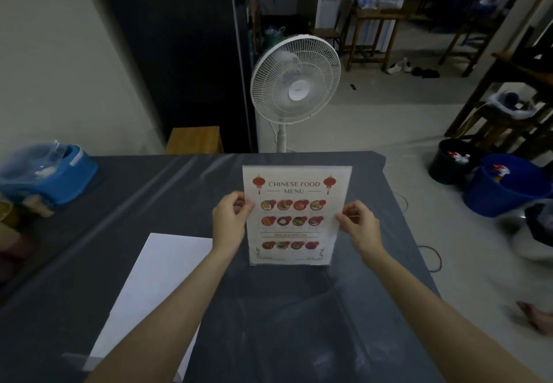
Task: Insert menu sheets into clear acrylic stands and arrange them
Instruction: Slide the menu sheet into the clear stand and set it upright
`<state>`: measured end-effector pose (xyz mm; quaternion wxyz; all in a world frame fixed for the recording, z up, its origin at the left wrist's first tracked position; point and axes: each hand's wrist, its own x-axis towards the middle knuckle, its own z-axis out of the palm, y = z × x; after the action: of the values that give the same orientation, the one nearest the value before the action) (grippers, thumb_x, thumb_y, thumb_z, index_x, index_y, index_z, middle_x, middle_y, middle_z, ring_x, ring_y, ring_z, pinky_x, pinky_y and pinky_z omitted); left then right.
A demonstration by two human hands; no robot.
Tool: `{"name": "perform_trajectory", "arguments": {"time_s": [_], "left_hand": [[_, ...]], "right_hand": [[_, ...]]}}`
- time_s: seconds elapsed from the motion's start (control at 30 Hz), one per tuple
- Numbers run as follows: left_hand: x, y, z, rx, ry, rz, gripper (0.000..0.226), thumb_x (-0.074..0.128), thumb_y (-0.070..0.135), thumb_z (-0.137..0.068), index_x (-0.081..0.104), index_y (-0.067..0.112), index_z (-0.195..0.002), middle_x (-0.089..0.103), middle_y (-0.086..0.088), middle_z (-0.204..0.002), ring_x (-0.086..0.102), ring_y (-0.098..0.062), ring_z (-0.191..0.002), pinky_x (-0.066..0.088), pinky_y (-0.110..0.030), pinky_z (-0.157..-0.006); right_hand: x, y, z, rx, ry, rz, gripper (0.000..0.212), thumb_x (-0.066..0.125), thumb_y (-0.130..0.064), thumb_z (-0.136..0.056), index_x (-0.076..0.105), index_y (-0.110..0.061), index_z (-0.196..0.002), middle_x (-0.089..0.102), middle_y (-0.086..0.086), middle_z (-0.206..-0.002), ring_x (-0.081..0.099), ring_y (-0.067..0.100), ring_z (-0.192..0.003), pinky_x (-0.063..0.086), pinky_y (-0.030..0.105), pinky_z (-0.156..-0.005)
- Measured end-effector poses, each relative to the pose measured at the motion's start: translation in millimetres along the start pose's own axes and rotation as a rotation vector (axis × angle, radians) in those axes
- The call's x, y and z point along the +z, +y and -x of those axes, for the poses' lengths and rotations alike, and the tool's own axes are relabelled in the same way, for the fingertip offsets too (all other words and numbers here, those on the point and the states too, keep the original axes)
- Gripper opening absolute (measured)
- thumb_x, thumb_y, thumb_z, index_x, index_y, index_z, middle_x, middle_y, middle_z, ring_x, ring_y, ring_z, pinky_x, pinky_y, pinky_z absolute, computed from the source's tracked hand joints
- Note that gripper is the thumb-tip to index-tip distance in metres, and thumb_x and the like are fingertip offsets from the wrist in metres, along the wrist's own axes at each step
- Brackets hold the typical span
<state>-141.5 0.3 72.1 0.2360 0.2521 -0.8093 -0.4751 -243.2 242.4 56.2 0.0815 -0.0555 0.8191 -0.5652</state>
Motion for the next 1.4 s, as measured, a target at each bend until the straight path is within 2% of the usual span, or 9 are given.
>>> {"name": "perform_trajectory", "arguments": {"time_s": [0.27,0.53,0.8,0.9,0.97,1.1,1.17,1.23,1.4], "left_hand": [[0.2,-0.5,1.9,0.020,0.006,-0.009,0.009,0.065,0.013,-0.089,0.067,0.006,-0.094,0.070,-0.009,-0.097,0.065,-0.017,-0.085,0.048,-0.015,-0.065],[3.2,-5.3,13.7,-0.003,0.031,0.008,0.010,0.062,0.016,-0.092,0.064,0.007,-0.094,0.069,-0.006,-0.096,0.062,-0.004,-0.077,0.047,-0.013,-0.062],[5.1,-3.8,19.6,-0.017,0.037,0.014,0.013,0.060,0.019,-0.093,0.063,0.007,-0.096,0.069,-0.008,-0.099,0.065,-0.015,-0.085,0.049,-0.016,-0.064],[4.1,-0.5,21.4,-0.026,0.029,-0.002,0.014,0.059,0.020,-0.094,0.063,0.007,-0.097,0.069,-0.006,-0.099,0.066,-0.015,-0.086,0.047,-0.013,-0.062],[4.0,-1.3,27.3,-0.028,0.006,-0.052,0.015,0.058,0.021,-0.095,0.062,0.008,-0.100,0.068,-0.005,-0.101,0.065,-0.014,-0.087,0.045,-0.011,-0.061],[-1.1,-21.7,54.6,-0.035,-0.075,-0.325,0.016,0.054,0.025,-0.097,0.059,0.011,-0.103,0.061,0.003,-0.101,0.058,-0.009,-0.086,0.039,-0.009,-0.060],[-4.9,-38.3,70.5,-0.014,-0.144,-0.485,0.017,0.050,0.025,-0.098,0.059,0.012,-0.105,0.063,-0.001,-0.107,0.059,-0.011,-0.088,0.046,-0.016,-0.067],[-6.7,-53.0,85.5,-0.003,-0.238,-0.650,0.026,0.046,0.027,-0.099,0.058,0.013,-0.117,0.062,-0.006,-0.120,0.061,-0.016,-0.101,0.051,-0.024,-0.082],[-16.1,-69.8,115.6,-0.056,-0.401,-0.915,0.050,0.040,0.038,-0.099,0.041,0.013,-0.142,0.046,-0.009,-0.147,0.048,-0.022,-0.131,0.039,-0.032,-0.110]], "right_hand": [[-0.3,0.5,-4.2,0.017,0.023,0.014,0.017,0.064,-0.010,-0.087,0.053,-0.018,-0.076,0.066,0.004,-0.088,0.066,0.027,-0.089,0.057,0.050,-0.082],[4.6,3.1,-1.8,0.001,0.048,0.058,0.010,0.063,-0.009,-0.087,0.055,-0.011,-0.082,0.064,0.004,-0.086,0.065,0.024,-0.084,0.057,0.046,-0.081],[2.9,3.2,0.6,-0.006,0.028,0.074,0.018,0.062,-0.009,-0.088,0.052,-0.019,-0.077,0.063,0.001,-0.085,0.064,0.022,-0.085,0.057,0.041,-0.081],[2.6,0.9,2.4,-0.028,0.033,0.096,0.010,0.061,-0.010,-0.089,0.054,-0.014,-0.083,0.062,0.001,-0.086,0.063,0.021,-0.084,0.055,0.032,-0.074],[3.8,3.9,7.4,-0.058,0.041,0.189,0.007,0.061,-0.015,-0.090,0.056,-0.010,-0.092,0.062,0.004,-0.092,0.062,0.021,-0.086,0.051,0.025,-0.070],[5.5,30.7,28.9,-0.059,-0.023,0.482,0.023,0.056,-0.033,-0.091,0.055,-0.011,-0.099,0.059,0.006,-0.102,0.061,0.020,-0.086,0.055,0.038,-0.076],[5.9,43.2,43.2,-0.083,-0.129,0.592,0.025,0.053,-0.035,-0.093,0.054,-0.012,-0.104,0.059,0.006,-0.107,0.060,0.021,-0.088,0.053,0.036,-0.074],[8.1,52.6,52.7,-0.170,-0.254,0.754,0.030,0.050,-0.036,-0.094,0.052,-0.013,-0.113,0.057,0.006,-0.116,0.060,0.024,-0.097,0.051,0.035,-0.076],[36.0,52.2,71.7,-0.341,-0.484,0.985,0.041,0.048,-0.042,-0.092,0.046,-0.016,-0.124,0.052,0.004,-0.129,0.055,0.023,-0.114,0.052,0.036,-0.086]]}}
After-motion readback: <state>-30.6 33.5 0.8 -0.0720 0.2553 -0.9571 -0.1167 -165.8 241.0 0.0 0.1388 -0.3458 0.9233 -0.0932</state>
